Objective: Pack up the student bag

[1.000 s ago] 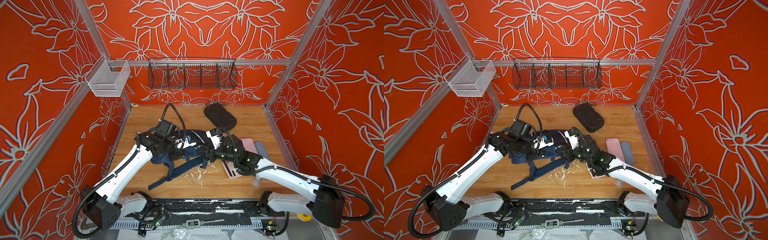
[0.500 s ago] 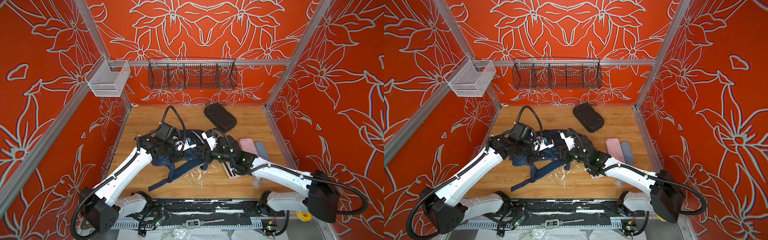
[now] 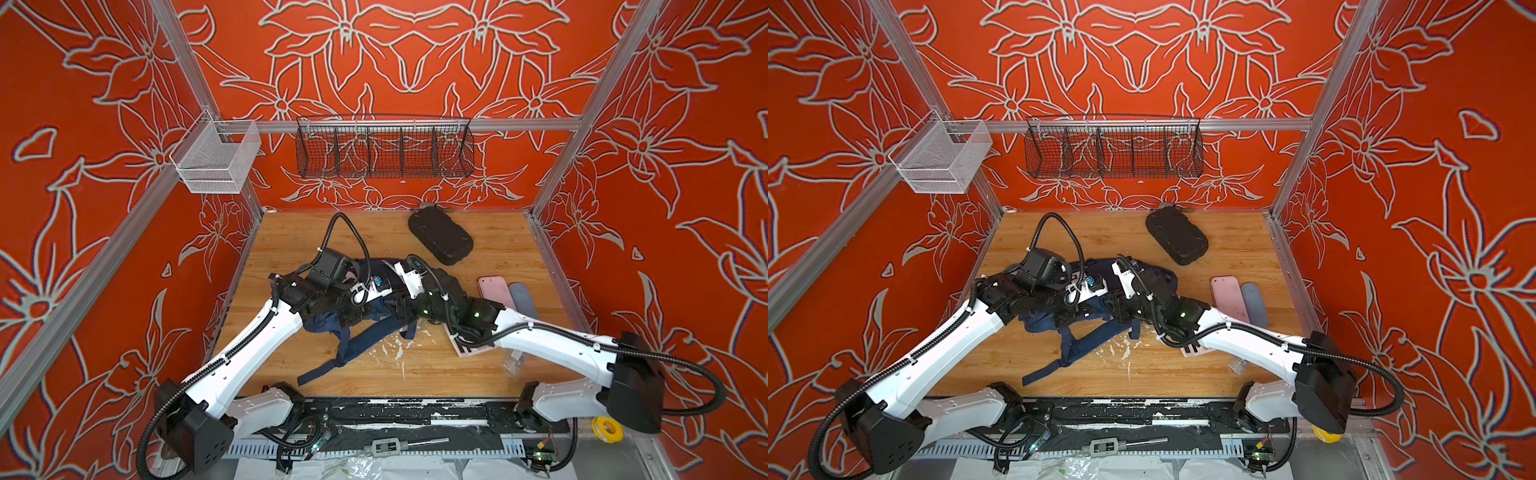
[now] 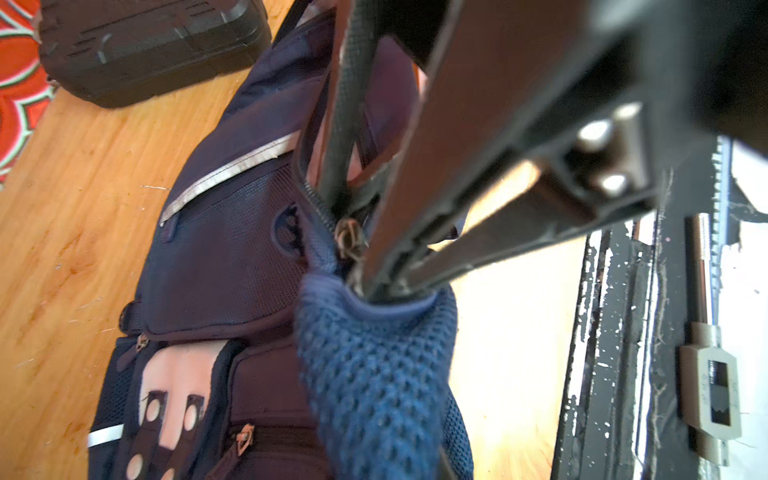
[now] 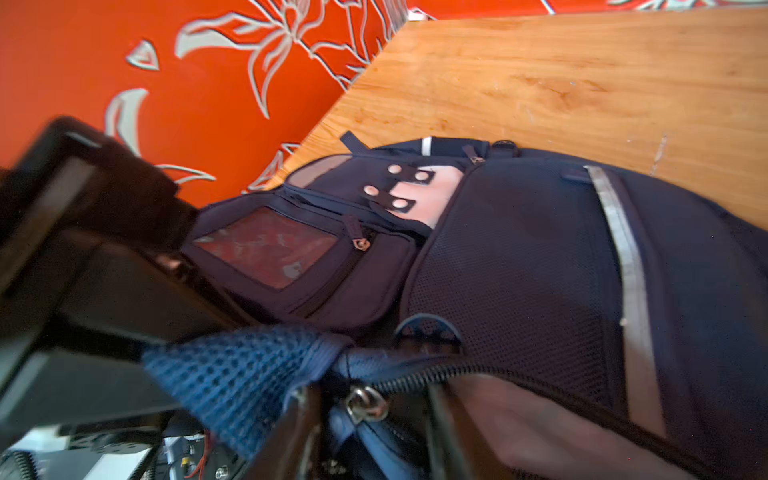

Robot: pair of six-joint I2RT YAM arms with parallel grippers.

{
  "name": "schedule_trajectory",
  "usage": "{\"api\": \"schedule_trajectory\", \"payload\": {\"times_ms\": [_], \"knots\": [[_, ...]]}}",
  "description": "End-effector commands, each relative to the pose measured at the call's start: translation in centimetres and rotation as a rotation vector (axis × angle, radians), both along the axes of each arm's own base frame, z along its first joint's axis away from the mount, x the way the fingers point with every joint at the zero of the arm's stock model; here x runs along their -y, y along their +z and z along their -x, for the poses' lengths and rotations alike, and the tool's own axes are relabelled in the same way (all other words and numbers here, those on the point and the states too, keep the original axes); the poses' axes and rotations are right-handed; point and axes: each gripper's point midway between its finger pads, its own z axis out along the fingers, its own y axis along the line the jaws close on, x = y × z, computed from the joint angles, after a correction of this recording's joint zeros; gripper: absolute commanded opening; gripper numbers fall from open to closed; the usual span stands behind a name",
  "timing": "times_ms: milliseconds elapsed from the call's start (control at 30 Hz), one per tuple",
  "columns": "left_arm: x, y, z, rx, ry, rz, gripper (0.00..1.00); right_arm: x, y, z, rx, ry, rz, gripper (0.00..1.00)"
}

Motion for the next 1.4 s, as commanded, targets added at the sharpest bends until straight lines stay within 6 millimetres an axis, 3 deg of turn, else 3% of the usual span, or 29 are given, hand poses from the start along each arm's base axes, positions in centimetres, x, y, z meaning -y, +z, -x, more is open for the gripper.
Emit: {"api": "schedule_trajectory", "payload": {"times_ms": [0,167,367,433,567,600,633,700,833,900,1367], "knots": [[2.8,6.2,-0.8,0.191,-0.101,0.175,0.0,4.5,-7.3,0.2,-0.117,-0.12,0.344,0.28],[2.5,5.7,-0.4,0.18,-0.096,0.164,0.0,7.1,-6.6,-1.0,-0.075,-0.252,0.396,0.18],[1.9,5.7,-0.3,0.182,-0.088,0.139,0.0,8.6,-6.9,-0.6,-0.052,-0.252,0.46,0.06],[1.8,5.6,-0.3,0.173,-0.089,0.131,0.0,8.3,-6.7,-0.3,-0.035,-0.204,0.463,0.04],[1.9,5.4,0.0,0.155,-0.104,0.13,0.0,4.5,-5.6,1.6,0.042,0.044,0.304,0.15],[1.9,5.4,0.0,0.152,-0.103,0.132,0.0,3.8,-5.4,2.1,0.062,0.096,0.281,0.25],[2.0,5.5,0.0,0.149,-0.104,0.135,0.0,3.9,-5.4,2.1,0.072,0.104,0.288,0.35],[2.0,5.5,0.0,0.139,-0.106,0.137,0.0,4.6,-5.0,2.0,0.106,0.099,0.309,0.42],[2.2,5.3,0.1,0.111,-0.102,0.139,0.0,7.9,-4.1,0.5,0.172,-0.063,0.379,0.4],[2.3,5.2,0.0,0.106,-0.097,0.148,0.0,8.5,-3.7,0.4,0.175,-0.081,0.399,0.39],[2.7,4.5,0.0,0.072,-0.119,0.149,0.0,4.5,0.3,2.5,0.41,0.188,0.226,0.4]]}}
